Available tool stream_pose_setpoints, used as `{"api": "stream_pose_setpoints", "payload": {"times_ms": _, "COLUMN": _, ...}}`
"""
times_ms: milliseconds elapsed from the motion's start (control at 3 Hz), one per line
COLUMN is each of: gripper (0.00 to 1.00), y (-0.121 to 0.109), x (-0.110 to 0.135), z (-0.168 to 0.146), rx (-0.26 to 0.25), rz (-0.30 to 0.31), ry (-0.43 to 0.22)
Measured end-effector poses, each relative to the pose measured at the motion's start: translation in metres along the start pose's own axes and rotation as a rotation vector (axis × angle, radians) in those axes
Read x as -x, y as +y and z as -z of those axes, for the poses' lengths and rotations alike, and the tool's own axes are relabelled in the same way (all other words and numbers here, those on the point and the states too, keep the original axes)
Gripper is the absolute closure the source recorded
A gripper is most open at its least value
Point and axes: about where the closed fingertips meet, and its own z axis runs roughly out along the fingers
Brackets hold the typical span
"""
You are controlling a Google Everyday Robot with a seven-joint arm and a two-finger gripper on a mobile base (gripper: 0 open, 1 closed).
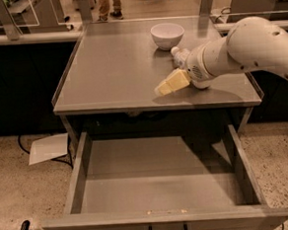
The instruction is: Pick blue plastic bottle from top drawer and place on counter
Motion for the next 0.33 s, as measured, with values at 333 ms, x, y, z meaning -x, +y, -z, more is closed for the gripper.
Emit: {"api": "stream_pose_setpoints", "payload": {"times_ms": 333, "gripper": 0.0, "y": 0.0, "x": 0.0, "z": 0.0, "rx": 0.0, "rz": 0.0, "ry": 0.0}}
